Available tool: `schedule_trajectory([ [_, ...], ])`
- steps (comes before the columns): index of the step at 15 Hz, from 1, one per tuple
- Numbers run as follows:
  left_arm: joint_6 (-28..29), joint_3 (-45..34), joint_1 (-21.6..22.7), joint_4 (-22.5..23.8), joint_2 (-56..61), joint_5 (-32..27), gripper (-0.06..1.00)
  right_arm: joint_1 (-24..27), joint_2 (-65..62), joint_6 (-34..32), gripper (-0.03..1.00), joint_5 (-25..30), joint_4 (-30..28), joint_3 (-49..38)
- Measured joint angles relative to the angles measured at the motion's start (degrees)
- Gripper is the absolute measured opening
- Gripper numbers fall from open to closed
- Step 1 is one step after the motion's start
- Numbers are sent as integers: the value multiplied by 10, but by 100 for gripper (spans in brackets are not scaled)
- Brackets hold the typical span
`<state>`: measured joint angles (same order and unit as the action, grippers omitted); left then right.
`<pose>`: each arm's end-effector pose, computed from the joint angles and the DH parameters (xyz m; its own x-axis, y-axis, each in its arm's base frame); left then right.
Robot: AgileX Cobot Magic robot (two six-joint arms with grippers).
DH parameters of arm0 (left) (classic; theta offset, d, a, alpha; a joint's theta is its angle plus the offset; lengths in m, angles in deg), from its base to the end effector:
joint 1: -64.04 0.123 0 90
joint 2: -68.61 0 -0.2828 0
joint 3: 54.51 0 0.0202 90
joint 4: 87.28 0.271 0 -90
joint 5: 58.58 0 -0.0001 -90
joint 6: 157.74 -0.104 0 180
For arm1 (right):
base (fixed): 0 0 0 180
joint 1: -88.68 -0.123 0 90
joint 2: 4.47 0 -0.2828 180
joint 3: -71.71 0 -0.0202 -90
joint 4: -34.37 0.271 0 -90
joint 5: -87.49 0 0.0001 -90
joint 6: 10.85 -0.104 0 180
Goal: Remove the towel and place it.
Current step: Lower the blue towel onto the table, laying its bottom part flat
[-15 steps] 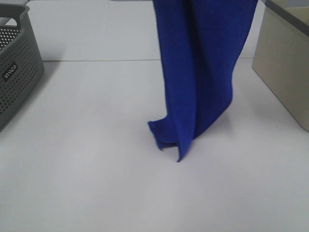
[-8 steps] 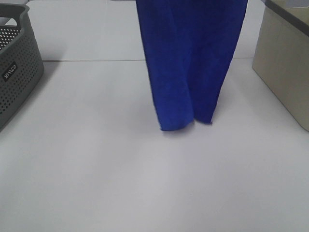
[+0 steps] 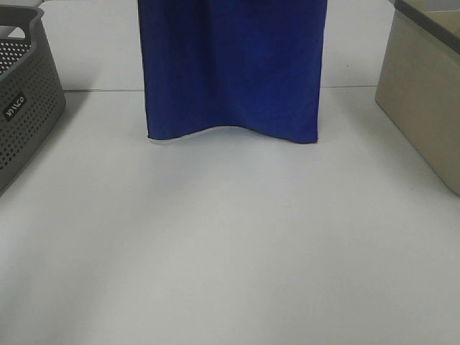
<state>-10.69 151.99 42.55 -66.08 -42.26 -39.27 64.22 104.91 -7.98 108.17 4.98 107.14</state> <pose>0.4263 -0.1812 0.4754 0.5971 0.6177 -0.5118 -0.0193 0.6489 0.7606 0.4180 0.1703 0.4802 0.0981 -0.5071 -0.8563 -0.2326 0.8249 -0.5151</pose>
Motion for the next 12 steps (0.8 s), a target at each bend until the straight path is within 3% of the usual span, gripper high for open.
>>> schedule_trajectory([
  [3, 0, 65, 26, -13, -75, 33, 0, 0, 67, -3, 2, -60, -3, 49],
  [4, 0, 154, 37, -13, -150, 45, 0, 10, 133, -19, 2, -78, -4, 138],
  [7, 14, 318, 52, -14, -249, 36, 0, 41, 194, -53, 2, -85, 13, 227],
  [9, 59, 437, 54, -13, -306, 7, 0, 57, 213, -66, 2, -106, 49, 255],
  [12, 109, 482, 50, 25, -328, -61, 0, 62, 213, -67, 2, -79, 95, 260],
])
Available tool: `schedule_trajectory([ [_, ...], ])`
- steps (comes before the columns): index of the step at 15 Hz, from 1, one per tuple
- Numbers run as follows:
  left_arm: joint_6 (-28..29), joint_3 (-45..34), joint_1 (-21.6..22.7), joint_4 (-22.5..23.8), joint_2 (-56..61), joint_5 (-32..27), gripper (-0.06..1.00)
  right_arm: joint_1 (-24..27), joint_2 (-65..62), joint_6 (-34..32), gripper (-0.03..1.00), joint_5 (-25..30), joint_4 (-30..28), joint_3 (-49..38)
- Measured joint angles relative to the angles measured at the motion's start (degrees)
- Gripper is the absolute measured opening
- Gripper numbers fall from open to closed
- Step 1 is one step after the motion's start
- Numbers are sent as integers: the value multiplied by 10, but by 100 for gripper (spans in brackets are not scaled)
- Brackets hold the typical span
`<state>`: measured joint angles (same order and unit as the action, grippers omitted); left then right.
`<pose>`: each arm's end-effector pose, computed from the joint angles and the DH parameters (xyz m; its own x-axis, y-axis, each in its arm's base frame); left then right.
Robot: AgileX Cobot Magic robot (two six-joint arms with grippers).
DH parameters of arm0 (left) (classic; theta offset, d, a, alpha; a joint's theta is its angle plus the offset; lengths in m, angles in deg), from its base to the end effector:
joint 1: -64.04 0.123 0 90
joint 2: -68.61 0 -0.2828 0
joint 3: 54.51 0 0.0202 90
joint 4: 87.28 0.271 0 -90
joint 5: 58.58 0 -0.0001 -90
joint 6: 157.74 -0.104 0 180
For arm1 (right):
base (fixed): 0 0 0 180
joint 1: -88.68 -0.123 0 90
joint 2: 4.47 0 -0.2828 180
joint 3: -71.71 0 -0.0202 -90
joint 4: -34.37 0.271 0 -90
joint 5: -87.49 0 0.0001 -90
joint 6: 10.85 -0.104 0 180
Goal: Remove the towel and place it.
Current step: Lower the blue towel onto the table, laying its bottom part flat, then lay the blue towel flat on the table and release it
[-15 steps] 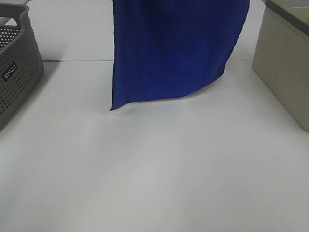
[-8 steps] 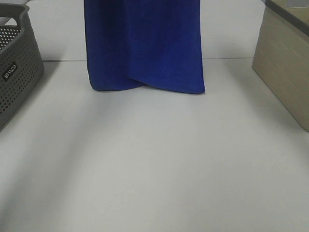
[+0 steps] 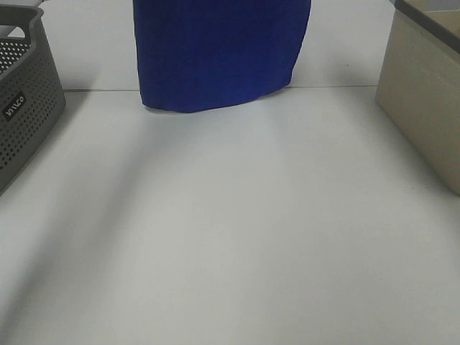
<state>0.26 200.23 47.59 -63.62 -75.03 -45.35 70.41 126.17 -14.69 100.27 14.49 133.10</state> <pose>0.5343 -0.1677 0.4638 0.6231 0.5514 -0.5546 -0.1215 0.7688 0.6279 0.5086 0.1596 0.4681 0.2035 -0.2149 -0.9552 -0.1945 0.9473 -0.2546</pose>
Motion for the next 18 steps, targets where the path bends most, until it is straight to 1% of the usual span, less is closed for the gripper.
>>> schedule_trajectory([
  [1, 11, 1, -6, 14, -1, -19, 0, 0, 0, -3, 2, 27, 10, 0],
  [2, 21, 1, -15, 26, -1, -46, 0, 0, -1, -3, 2, 67, 26, 0],
  [3, 24, 2, -21, 30, 1, -66, 0, 0, -1, -3, 2, 92, 34, 0],
  [4, 27, 2, -33, 33, 5, -123, 0, 0, -6, 4, 2, 145, 54, 0],
  [5, 27, 2, -48, 33, 13, -194, 0, 0, -15, 18, 2, 205, 82, 0],
  [6, 11, 2, -88, 29, 52, -387, 0, 0, -44, 57, 2, 334, 150, 0],
  [8, -21, 2, -120, -1, 104, -586, 0, 0, -84, 85, 2, 453, 207, 0],
  [9, -41, 3, -129, -20, 128, -665, 0, 0, -100, 98, 2, 504, 226, 0],
  [10, -53, 4, -131, -41, 148, -728, 0, 0, -112, 101, 2, 543, 238, 0],
  [11, -59, 4, -131, -56, 164, -788, 0, 0, -123, 104, 2, 562, 241, 0],
  [12, -60, 4, -131, -67, 176, -817, 0, 0, -129, 104, 2, 570, 248, 0],
  [14, -54, -3, -131, -76, 187, -826, 0, 0, -140, 104, 2, 571, 273, -3],
  [15, -53, -15, -131, -87, 194, -828, 0, 0, -149, 104, 2, 571, 295, -14],
  [17, -49, -55, -131, -114, 210, -828, 0, 0, -171, 104, 2, 571, 311, -69],
  [18, -48, -92, -131, -129, 222, -829, 0, 0, -183, 107, 2, 571, 311, -107],
])
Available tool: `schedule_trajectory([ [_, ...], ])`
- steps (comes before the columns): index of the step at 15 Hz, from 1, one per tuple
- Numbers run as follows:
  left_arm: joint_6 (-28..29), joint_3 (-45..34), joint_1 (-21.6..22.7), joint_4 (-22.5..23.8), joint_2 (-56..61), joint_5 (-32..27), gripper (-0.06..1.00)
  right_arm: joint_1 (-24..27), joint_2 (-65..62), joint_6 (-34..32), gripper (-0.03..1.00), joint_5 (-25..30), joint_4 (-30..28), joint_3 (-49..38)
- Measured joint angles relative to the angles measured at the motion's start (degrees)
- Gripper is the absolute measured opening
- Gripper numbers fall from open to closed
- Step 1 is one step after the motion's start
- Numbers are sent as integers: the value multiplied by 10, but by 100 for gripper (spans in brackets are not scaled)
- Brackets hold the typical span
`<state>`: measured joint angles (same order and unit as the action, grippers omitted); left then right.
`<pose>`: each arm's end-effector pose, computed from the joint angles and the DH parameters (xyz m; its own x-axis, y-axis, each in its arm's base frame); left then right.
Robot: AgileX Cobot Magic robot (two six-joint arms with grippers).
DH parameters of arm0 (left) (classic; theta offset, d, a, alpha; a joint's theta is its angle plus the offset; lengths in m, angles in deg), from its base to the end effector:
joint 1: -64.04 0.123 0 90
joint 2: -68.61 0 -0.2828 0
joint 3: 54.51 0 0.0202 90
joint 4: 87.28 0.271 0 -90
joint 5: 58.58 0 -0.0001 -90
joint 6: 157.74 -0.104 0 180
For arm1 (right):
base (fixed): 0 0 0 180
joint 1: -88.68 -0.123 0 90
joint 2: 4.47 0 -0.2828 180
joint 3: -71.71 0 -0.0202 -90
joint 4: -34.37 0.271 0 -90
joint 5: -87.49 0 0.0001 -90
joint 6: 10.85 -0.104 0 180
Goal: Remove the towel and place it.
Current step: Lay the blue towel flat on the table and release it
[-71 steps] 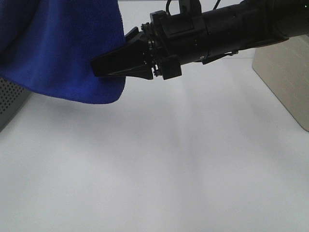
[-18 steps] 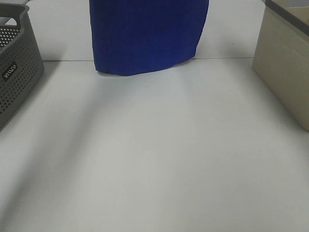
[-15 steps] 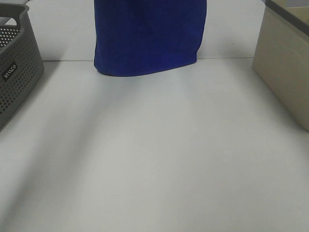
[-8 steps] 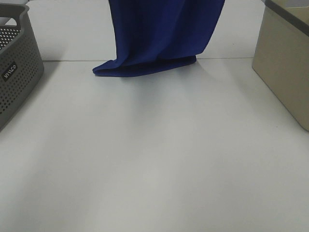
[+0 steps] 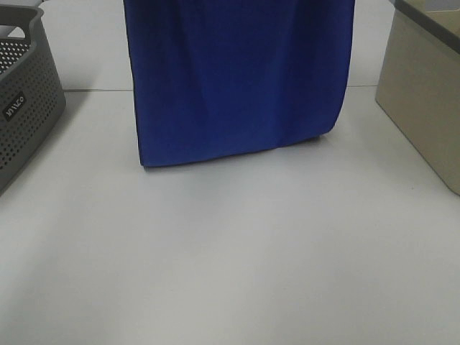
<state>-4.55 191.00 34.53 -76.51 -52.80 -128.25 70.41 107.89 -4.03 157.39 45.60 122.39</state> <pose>0.3954 -0.2029 0.4739 -0.2488 0.7165 -0.6517 0.5658 0.6536 0.5027 0.3866 0.1477 0.4634 -0.6026 -0.2516 -0.7573 -0.4701 0.8788 0.0821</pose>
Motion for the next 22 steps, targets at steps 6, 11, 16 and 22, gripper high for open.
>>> schedule_trajectory([
  [6, 20, -328, 0, -83, 189, 0, 0, 0, -147, 6, 2, -1, 5, -275],
  [11, 17, -559, -1, -164, 343, 10, 0, -1, -240, 1, 2, -2, 33, -413],
  [16, -3, -720, -2, -203, 454, 30, 0, -2, -306, -11, 2, -3, 104, -540],
  [22, -44, -850, -2, -299, 497, 36, 0, -2, -316, -9, 2, -5, 128, -675],
])
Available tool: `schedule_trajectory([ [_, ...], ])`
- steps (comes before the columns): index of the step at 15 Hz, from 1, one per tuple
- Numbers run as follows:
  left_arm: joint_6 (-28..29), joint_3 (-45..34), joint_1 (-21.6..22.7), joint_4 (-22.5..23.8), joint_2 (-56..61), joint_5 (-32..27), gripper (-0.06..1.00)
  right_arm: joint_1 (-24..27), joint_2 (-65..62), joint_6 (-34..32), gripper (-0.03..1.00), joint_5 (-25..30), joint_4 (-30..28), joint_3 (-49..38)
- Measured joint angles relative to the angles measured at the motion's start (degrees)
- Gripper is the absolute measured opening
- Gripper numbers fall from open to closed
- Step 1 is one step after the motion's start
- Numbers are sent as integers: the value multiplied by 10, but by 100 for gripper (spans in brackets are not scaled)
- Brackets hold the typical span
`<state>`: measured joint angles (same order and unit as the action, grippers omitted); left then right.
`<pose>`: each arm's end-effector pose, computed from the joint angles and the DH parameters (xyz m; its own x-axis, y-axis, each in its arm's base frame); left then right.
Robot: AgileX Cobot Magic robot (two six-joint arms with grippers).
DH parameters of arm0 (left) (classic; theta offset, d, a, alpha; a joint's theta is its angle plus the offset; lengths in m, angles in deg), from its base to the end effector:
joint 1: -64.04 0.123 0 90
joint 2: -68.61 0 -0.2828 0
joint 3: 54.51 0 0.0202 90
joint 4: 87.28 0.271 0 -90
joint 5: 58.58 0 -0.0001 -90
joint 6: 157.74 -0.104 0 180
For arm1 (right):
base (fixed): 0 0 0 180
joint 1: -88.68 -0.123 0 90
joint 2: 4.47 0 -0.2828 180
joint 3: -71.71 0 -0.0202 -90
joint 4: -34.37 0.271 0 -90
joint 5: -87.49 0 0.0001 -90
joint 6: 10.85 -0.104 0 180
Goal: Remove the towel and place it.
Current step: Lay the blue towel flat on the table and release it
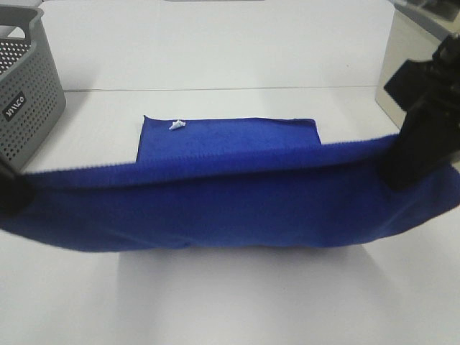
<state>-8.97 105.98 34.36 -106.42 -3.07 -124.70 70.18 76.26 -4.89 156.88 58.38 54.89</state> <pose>0.1780 -0.1373 0.3153 -0.5018 0.7191 -0.4807 0.8444 0.5278 -0.0919 0.2248 0.1170 0.2935 -0.9354 -0.2628 -0.2366 -0.3381 0.8606 0.3809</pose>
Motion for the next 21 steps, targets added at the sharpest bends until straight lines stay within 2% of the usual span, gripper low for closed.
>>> schedule_trajectory([
  [8, -18, -214, 0, -140, -17, 9, 0, 0, 22, 1, 2, -1, 74, -232],
  [14, 22, -231, 0, -146, -151, 10, 0, 1, 143, 68, 2, -29, 107, -258],
  [21, 17, -231, 0, -160, -285, 69, 0, 1, 268, 107, 2, -69, 112, -262],
])
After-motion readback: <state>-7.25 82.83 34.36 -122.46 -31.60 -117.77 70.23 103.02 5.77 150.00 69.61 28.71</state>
